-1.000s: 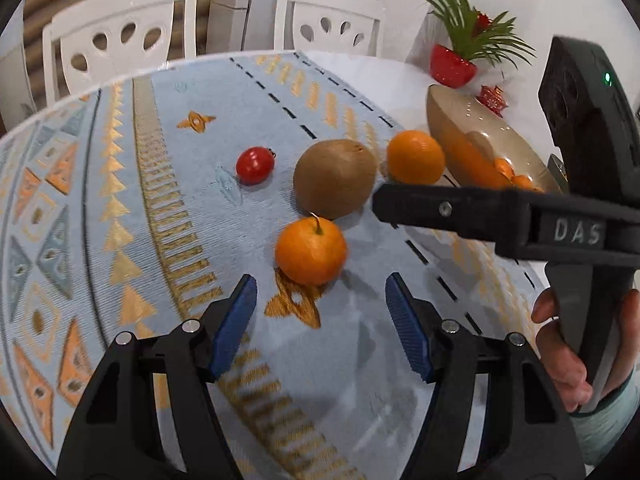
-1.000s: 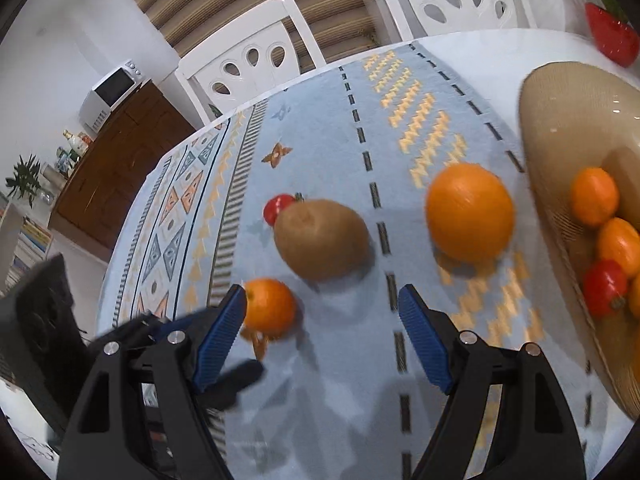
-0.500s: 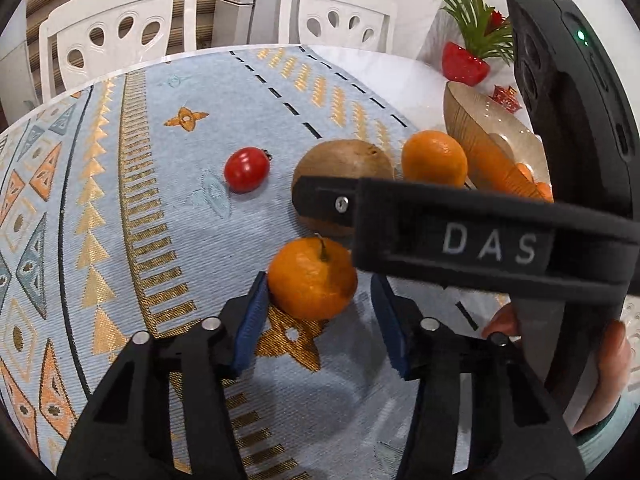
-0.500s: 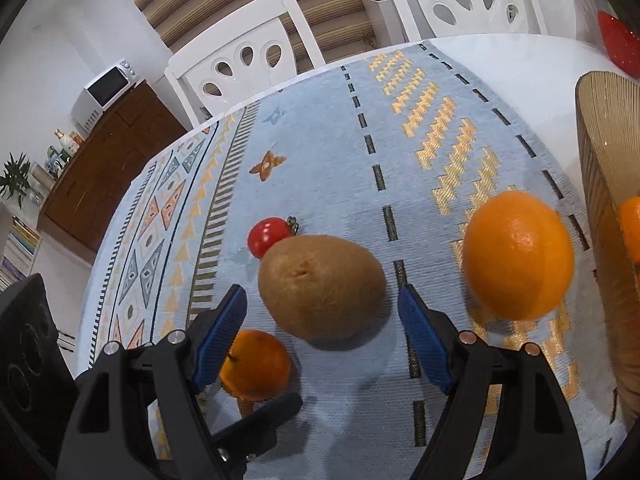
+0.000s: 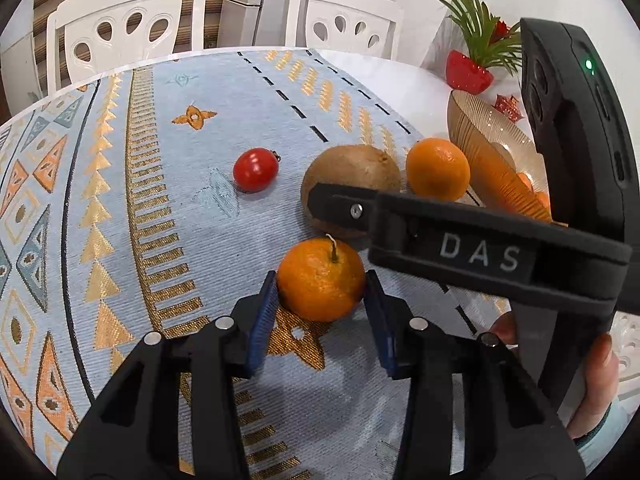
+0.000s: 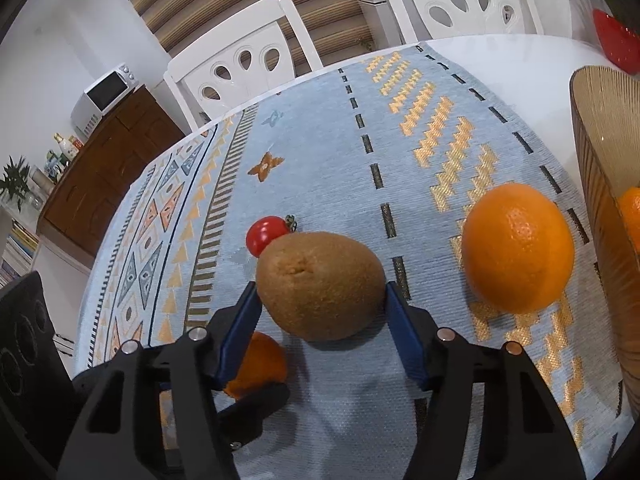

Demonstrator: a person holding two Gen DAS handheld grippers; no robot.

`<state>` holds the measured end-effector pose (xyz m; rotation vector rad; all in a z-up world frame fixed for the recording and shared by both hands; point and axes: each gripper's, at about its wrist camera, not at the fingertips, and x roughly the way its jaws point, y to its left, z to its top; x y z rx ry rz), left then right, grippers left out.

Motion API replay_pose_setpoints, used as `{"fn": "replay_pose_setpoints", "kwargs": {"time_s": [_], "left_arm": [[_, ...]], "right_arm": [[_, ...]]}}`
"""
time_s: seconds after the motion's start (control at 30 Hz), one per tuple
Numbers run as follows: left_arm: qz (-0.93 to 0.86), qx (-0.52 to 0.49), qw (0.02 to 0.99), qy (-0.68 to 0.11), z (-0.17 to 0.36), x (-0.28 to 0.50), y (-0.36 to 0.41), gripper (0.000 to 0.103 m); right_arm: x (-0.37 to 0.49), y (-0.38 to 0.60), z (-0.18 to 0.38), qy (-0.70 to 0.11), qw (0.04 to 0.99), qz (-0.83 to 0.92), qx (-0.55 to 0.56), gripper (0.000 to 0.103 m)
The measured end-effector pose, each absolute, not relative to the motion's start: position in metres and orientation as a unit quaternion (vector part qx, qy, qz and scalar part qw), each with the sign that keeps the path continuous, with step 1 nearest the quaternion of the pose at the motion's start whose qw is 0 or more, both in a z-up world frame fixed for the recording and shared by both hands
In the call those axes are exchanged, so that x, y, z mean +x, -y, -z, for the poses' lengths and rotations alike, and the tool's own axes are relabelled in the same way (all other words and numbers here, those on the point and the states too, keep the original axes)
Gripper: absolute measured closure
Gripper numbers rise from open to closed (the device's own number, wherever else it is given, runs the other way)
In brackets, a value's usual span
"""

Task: Organize fruits
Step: 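Grasp the tangerine with the left tool while the right tool grasps the kiwi, then lift and carry the tangerine and kiwi over the amber glass bowl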

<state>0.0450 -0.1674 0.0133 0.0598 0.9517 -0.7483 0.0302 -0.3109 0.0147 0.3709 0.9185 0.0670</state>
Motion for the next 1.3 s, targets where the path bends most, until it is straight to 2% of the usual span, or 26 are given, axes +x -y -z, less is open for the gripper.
{"fn": "replay_pose_setpoints", "kwargs": {"time_s": [0.3, 0.7, 0.9, 1.3], "left_arm": [[0.364, 0.036, 0.817, -0.446, -0.018, 0.029, 0.173, 0.061], [0.429, 0.056, 0.81, -0.395, -0.079, -0.01, 0.245, 0.061], [0.455, 0.055, 0.806, -0.375, -0.091, -0.015, 0.302, 0.061], [0.454, 0.054, 0.793, -0.402, -0.081, 0.031, 0.385, 0.061]], "right_arm": [[0.003, 0.325, -0.043, -0.411, 0.891, -0.029, 0.193, 0.042], [-0.067, 0.408, -0.092, -0.359, 0.905, 0.064, 0.217, 0.042], [-0.091, 0.476, -0.096, -0.334, 0.896, 0.131, 0.262, 0.042], [-0.076, 0.582, -0.08, -0.336, 0.85, 0.23, 0.335, 0.042]]}}
